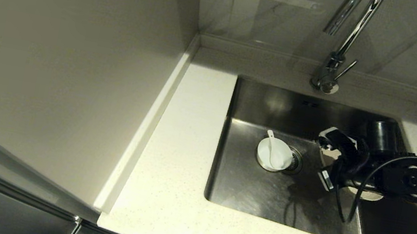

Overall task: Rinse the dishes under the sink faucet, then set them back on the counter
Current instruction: Put a plate into the sink

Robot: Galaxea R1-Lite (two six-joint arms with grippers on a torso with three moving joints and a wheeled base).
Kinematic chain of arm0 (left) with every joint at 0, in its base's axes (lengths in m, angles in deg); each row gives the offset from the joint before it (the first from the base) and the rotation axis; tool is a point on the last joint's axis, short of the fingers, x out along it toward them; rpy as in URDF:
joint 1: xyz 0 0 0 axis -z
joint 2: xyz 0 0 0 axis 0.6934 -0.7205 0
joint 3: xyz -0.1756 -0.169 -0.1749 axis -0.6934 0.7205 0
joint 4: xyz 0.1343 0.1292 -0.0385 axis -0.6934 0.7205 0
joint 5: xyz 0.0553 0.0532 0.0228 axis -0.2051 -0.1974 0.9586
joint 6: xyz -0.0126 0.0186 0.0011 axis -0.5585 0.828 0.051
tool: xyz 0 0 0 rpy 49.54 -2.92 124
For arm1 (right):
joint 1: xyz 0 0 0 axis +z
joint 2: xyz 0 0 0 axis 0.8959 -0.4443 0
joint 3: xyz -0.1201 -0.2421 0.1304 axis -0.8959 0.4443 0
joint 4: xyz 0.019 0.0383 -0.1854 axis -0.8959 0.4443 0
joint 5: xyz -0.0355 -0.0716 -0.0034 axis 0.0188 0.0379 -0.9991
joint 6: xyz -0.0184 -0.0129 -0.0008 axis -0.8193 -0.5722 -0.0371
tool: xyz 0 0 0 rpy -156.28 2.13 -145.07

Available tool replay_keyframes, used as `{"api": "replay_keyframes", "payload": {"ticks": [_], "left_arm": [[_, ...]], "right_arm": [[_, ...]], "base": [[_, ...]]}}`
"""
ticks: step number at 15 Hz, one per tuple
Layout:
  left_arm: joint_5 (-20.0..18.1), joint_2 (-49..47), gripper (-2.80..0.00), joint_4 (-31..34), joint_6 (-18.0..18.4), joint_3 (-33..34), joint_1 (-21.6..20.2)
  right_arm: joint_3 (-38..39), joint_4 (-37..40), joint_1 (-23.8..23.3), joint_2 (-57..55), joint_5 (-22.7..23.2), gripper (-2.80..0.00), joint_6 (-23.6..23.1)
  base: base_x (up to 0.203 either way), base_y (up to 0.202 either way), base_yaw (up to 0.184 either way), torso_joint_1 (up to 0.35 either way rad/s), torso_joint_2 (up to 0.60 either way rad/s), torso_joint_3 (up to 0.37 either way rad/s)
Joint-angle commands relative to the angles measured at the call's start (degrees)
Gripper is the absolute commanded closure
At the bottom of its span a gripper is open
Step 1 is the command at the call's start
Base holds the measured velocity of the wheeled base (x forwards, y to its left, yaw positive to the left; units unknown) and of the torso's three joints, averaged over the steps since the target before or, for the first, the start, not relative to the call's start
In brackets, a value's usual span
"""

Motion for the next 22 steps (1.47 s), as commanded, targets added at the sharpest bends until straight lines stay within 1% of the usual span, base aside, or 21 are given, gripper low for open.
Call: {"api": "replay_keyframes", "payload": {"ticks": [1, 3, 6, 8, 11, 12, 20, 21, 22], "left_arm": [[0.04, 0.18, 0.0, -0.04, -0.03, 0.0, 0.0], [0.04, 0.18, 0.0, -0.04, -0.03, 0.0, 0.0], [0.04, 0.18, 0.0, -0.04, -0.03, 0.0, 0.0], [0.04, 0.18, 0.0, -0.04, -0.03, 0.0, 0.0], [0.04, 0.18, 0.0, -0.04, -0.03, 0.0, 0.0], [0.04, 0.18, 0.0, -0.04, -0.03, 0.0, 0.0], [0.04, 0.18, 0.0, -0.04, -0.03, 0.0, 0.0], [0.04, 0.18, 0.0, -0.04, -0.03, 0.0, 0.0], [0.04, 0.18, 0.0, -0.04, -0.03, 0.0, 0.0]], "right_arm": [[-0.43, -3.95, -0.06, -5.05, -0.66, 0.0, -2.89], [-0.92, -5.69, -0.12, -8.2, -0.91, 0.0, -4.71], [-2.8, -5.94, -0.04, -11.75, -1.29, 0.0, -4.96], [-4.79, -6.38, -0.12, -14.3, -2.31, 0.0, -4.96], [-6.71, -11.21, -0.23, -18.1, -4.0, 0.0, -5.15], [-6.77, -11.67, -0.35, -19.0, -4.36, 0.0, -5.78], [-7.27, -12.19, -0.92, -21.39, -6.07, 0.0, -7.86], [-7.45, -12.19, -0.92, -21.39, -6.16, -0.46, -7.86], [-7.89, -12.19, -0.92, -21.19, -6.3, -2.8, -7.8]], "base": [[0.0, 0.0, 0.0, 0.0, 0.0, 0.0], [0.0, 0.0, 0.0, 0.0, 0.0, 0.0], [0.0, 0.0, 0.0, 0.0, 0.0, 0.0], [0.0, 0.0, 0.0, 0.0, 0.0, 0.0], [0.0, 0.0, 0.0, 0.0, 0.0, 0.0], [0.0, 0.0, 0.0, 0.0, 0.0, 0.0], [0.0, 0.0, 0.0, 0.0, 0.0, 0.0], [0.0, 0.0, 0.0, 0.0, 0.0, 0.0], [0.0, 0.0, 0.0, 0.0, 0.0, 0.0]]}}
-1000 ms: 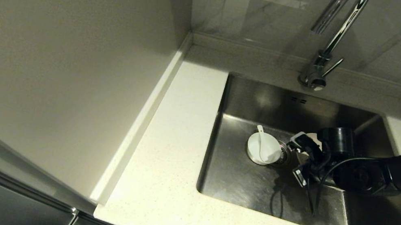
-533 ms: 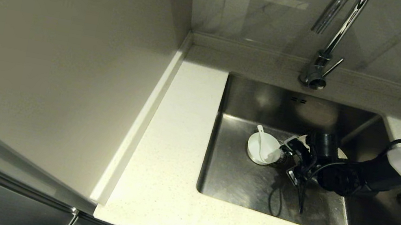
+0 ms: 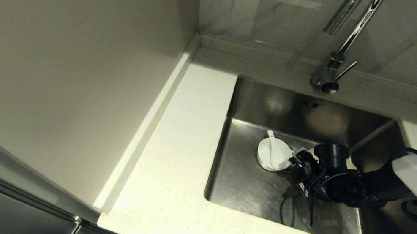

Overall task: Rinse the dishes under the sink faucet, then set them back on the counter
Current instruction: Put a plate into the sink

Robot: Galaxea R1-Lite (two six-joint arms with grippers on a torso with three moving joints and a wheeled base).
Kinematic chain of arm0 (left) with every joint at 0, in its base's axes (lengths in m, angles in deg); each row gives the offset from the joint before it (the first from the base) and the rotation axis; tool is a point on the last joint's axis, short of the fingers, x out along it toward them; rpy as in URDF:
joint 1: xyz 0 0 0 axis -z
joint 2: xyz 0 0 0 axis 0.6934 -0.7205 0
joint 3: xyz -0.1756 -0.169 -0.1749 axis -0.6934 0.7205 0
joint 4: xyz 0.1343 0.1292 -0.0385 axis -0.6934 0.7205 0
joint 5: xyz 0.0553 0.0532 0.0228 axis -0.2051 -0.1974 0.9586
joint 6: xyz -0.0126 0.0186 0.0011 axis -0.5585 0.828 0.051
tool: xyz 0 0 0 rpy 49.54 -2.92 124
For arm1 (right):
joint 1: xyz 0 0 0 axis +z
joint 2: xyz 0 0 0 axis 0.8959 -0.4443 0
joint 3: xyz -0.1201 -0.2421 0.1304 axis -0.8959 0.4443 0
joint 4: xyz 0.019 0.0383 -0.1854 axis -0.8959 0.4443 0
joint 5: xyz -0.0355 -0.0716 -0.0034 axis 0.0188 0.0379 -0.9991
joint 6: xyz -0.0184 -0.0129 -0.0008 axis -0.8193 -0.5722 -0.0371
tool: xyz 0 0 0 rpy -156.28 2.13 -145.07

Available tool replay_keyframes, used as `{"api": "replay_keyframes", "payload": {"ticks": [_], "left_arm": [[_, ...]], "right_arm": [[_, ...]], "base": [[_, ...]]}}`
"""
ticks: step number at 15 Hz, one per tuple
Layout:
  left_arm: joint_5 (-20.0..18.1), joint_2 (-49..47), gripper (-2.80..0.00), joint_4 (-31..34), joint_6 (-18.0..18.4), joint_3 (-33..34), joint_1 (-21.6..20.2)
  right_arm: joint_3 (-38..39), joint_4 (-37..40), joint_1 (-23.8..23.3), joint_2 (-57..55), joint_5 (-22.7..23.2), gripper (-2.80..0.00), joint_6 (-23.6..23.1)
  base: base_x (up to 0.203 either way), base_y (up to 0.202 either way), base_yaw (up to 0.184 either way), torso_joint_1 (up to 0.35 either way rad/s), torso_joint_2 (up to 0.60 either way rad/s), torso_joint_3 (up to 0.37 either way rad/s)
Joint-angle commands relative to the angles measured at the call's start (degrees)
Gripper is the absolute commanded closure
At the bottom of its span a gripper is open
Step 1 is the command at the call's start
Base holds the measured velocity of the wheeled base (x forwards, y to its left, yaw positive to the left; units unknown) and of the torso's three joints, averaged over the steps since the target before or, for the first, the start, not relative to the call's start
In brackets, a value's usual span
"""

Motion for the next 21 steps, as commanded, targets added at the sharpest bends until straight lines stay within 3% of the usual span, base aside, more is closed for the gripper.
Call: {"api": "replay_keyframes", "payload": {"ticks": [1, 7, 13, 21], "left_arm": [[0.02, 0.18, 0.0, -0.04, -0.03, 0.0, 0.0], [0.02, 0.18, 0.0, -0.04, -0.03, 0.0, 0.0], [0.02, 0.18, 0.0, -0.04, -0.03, 0.0, 0.0], [0.02, 0.18, 0.0, -0.04, -0.03, 0.0, 0.0]], "right_arm": [[-0.24, -0.1, 0.02, 0.35, -0.17, -2.8, 0.05], [1.6, -2.86, -0.33, 4.77, -0.17, -2.8, 0.46], [3.37, -3.38, -0.46, 14.29, -1.15, -2.8, 5.72], [2.5, -1.58, -5.71, 33.08, -1.83, -2.8, 9.25]], "base": [[0.0, 0.0, 0.0, 0.0, 0.0, 0.0], [0.0, 0.0, 0.0, 0.0, 0.0, 0.0], [0.0, 0.0, 0.0, 0.0, 0.0, 0.0], [0.0, 0.0, 0.0, 0.0, 0.0, 0.0]]}}
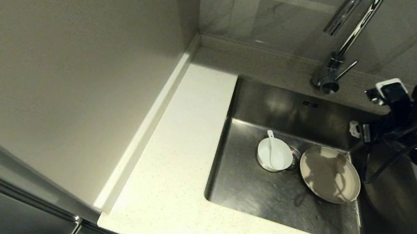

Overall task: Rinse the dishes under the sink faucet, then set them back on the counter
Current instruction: Put a plate into the sink, then turn on the faucet

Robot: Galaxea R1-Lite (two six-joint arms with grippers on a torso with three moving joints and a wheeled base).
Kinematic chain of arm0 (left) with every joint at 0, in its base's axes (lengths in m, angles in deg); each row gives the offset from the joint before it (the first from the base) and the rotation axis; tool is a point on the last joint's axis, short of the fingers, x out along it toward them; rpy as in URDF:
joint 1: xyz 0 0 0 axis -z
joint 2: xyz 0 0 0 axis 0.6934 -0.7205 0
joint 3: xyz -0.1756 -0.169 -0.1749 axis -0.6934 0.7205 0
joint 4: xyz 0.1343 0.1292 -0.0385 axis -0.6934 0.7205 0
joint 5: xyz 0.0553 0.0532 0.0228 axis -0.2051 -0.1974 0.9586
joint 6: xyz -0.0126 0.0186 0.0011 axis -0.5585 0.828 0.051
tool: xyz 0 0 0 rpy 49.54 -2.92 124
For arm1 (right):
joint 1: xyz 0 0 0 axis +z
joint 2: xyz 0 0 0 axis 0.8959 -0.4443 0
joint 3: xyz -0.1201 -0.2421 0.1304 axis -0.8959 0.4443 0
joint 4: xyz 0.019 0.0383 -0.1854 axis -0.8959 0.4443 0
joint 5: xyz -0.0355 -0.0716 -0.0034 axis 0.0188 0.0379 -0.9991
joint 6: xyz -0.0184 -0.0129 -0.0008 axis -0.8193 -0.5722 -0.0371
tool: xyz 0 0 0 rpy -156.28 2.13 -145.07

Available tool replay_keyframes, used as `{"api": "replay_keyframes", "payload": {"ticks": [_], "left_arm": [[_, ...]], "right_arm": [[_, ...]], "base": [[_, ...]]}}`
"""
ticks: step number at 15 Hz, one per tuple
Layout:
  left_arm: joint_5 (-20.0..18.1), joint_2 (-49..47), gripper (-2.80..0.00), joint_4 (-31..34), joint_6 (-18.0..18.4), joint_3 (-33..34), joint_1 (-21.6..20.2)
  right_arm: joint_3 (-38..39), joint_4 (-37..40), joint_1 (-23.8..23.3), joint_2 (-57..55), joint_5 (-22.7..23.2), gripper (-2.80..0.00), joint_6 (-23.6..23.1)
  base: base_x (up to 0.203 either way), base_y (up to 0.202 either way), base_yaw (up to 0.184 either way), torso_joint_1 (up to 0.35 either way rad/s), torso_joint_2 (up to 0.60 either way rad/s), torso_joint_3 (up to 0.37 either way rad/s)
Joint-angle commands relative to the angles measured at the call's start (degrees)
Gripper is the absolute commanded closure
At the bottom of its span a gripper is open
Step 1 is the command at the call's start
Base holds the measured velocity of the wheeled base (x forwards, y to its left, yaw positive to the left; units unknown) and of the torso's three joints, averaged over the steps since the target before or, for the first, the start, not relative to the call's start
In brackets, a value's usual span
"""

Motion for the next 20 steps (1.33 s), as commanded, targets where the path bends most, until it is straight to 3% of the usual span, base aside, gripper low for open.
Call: {"api": "replay_keyframes", "payload": {"ticks": [1, 2, 3, 13, 20], "left_arm": [[0.03, 0.18, 0.0, -0.04, -0.02, 0.0, 0.0], [0.03, 0.18, 0.0, -0.04, -0.02, 0.0, 0.0], [0.03, 0.18, 0.0, -0.04, -0.02, 0.0, 0.0], [0.03, 0.18, 0.0, -0.04, -0.02, 0.0, 0.0], [0.03, 0.18, 0.0, -0.04, -0.02, 0.0, 0.0]], "right_arm": [[0.09, 1.43, -1.43, 6.84, -0.09, -2.8, 1.34], [0.32, 2.27, -1.97, 8.35, -0.07, -2.45, 2.5], [0.96, 2.66, -2.5, 9.78, -0.07, 0.0, 3.27], [6.33, 3.07, -6.95, 17.7, 0.4, 0.0, 6.64], [11.6, 3.38, -6.6, 32.6, 10.25, 0.0, 10.95]], "base": [[0.0, 0.0, 0.0, 0.0, 0.0, 0.0], [0.0, 0.0, 0.0, 0.0, 0.0, 0.0], [0.0, 0.0, 0.0, 0.0, 0.0, 0.0], [0.0, 0.0, 0.0, 0.0, 0.0, 0.0], [0.0, 0.0, 0.0, 0.0, 0.0, 0.0]]}}
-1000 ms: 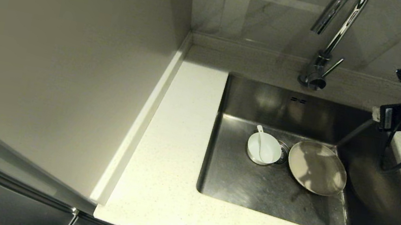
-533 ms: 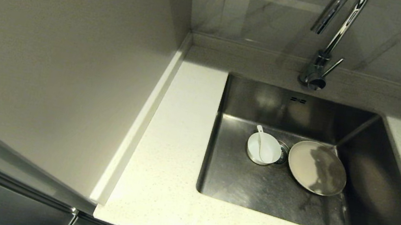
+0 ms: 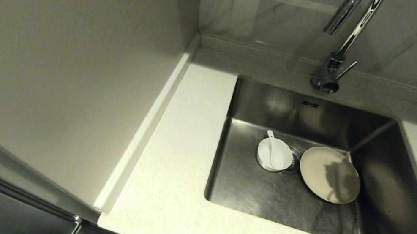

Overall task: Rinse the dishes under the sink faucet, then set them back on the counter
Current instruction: Turn on the faucet

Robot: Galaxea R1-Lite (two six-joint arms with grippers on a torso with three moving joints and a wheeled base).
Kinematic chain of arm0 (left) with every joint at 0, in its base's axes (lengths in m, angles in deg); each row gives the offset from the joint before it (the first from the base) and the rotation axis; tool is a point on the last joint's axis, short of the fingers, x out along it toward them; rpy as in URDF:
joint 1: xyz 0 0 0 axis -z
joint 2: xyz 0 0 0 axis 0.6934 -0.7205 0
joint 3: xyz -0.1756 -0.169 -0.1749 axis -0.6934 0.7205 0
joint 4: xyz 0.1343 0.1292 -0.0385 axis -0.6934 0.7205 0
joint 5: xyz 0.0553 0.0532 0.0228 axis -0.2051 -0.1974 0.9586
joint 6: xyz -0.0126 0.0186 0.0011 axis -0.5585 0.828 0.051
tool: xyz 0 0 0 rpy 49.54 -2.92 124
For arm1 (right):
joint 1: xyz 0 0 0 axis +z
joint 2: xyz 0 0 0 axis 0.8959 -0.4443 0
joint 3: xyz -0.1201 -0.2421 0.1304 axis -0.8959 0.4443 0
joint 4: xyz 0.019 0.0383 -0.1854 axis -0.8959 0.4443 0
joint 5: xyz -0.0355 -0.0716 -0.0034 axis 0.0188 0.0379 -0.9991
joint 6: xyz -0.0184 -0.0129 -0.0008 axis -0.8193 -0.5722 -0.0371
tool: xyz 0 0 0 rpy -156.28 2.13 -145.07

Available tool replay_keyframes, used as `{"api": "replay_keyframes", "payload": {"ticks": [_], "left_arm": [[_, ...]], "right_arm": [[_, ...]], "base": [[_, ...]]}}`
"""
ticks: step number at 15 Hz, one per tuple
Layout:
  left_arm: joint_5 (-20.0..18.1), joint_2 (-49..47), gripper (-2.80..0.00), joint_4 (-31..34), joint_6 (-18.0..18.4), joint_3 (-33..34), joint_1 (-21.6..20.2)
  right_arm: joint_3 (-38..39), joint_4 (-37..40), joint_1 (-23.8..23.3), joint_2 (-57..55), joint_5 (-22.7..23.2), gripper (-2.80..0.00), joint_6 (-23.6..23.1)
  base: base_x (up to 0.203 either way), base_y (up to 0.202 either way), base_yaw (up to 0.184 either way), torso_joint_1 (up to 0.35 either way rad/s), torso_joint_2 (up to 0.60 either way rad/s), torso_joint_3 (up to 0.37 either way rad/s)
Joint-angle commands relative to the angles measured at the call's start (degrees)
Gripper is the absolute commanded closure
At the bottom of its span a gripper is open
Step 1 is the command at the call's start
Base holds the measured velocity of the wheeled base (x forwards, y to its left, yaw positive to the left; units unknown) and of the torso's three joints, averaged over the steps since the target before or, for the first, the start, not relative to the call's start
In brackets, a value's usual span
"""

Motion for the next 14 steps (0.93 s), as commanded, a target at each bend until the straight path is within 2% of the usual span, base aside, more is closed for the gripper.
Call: {"api": "replay_keyframes", "payload": {"ticks": [1, 8, 11, 14], "left_arm": [[0.03, 0.18, 0.0, -0.02, -0.03, 0.0, 0.0], [0.03, 0.18, 0.0, -0.02, -0.03, 0.0, 0.0], [0.03, 0.18, 0.0, -0.02, -0.03, 0.0, 0.0], [0.03, 0.18, 0.0, -0.02, -0.03, 0.0, 0.0]], "right_arm": [[4.23, -0.15, 0.02, 9.54, 0.92, 0.0, 1.26], [26.49, -0.1, 0.09, 34.94, 1.44, 0.0, 6.18], [34.15, 0.01, 2.23, 43.28, 0.98, 0.0, 6.54], [40.98, 0.88, 4.04, 52.5, -1.65, 0.0, 6.11]], "base": [[0.0, 0.0, 0.0, 0.0, 0.0, 0.0], [0.0, 0.0, 0.0, 0.0, 0.0, 0.0], [0.0, 0.0, 0.0, 0.0, 0.0, 0.0], [0.0, 0.0, 0.0, 0.0, 0.0, 0.0]]}}
